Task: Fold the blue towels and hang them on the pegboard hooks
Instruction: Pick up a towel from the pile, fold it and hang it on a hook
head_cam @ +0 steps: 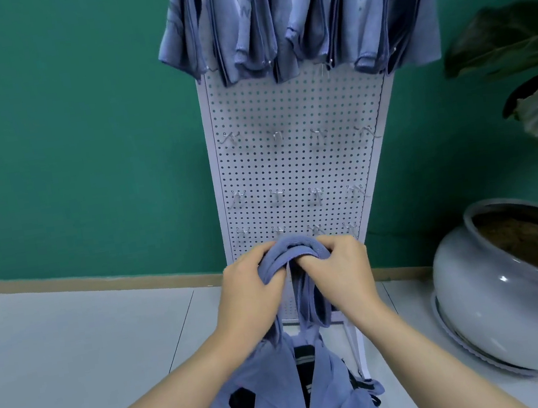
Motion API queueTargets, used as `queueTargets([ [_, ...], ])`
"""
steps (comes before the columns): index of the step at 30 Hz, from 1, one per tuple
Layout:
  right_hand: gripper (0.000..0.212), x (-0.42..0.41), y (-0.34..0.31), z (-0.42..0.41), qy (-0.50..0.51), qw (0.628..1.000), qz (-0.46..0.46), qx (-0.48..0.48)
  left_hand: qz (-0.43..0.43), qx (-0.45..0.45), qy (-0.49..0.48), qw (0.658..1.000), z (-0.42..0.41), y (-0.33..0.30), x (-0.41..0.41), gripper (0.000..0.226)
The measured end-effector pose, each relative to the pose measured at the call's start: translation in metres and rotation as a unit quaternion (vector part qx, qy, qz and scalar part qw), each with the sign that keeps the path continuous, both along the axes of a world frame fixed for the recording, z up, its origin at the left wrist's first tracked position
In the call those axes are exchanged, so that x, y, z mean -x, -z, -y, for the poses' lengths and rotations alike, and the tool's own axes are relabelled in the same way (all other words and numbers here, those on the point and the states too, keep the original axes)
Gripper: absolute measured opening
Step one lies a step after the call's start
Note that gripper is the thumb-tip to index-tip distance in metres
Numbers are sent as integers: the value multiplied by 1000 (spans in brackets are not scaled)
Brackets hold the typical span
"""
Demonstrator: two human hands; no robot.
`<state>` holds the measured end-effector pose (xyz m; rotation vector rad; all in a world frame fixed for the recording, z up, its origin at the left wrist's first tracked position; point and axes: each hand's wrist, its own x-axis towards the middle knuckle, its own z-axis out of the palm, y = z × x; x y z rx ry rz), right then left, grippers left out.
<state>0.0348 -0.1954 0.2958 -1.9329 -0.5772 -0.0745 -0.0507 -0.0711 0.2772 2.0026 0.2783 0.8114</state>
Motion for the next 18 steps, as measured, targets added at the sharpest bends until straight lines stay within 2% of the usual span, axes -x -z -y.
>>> queueTargets([
  [2,29,-4,-8,-7,-3,1000,30,10,23,22,-9,999,-6,-14,-6,38],
  [4,35,-7,-20,-19,-16,998,58,4,41,40,-27,998,-15,-33,-14,37],
  [8,31,-17,-53,-50,-32,993,94,-63,78,62,-41,994,-34,-76,-30,30],
  [11,19,-29,-86,-72,-44,986,136,-84,106,49,-50,992,-53,-110,-40,25],
  [18,21,-61,-169,-122,-40,963,247,-96,187,-9,-68,980,-108,-189,-62,36],
])
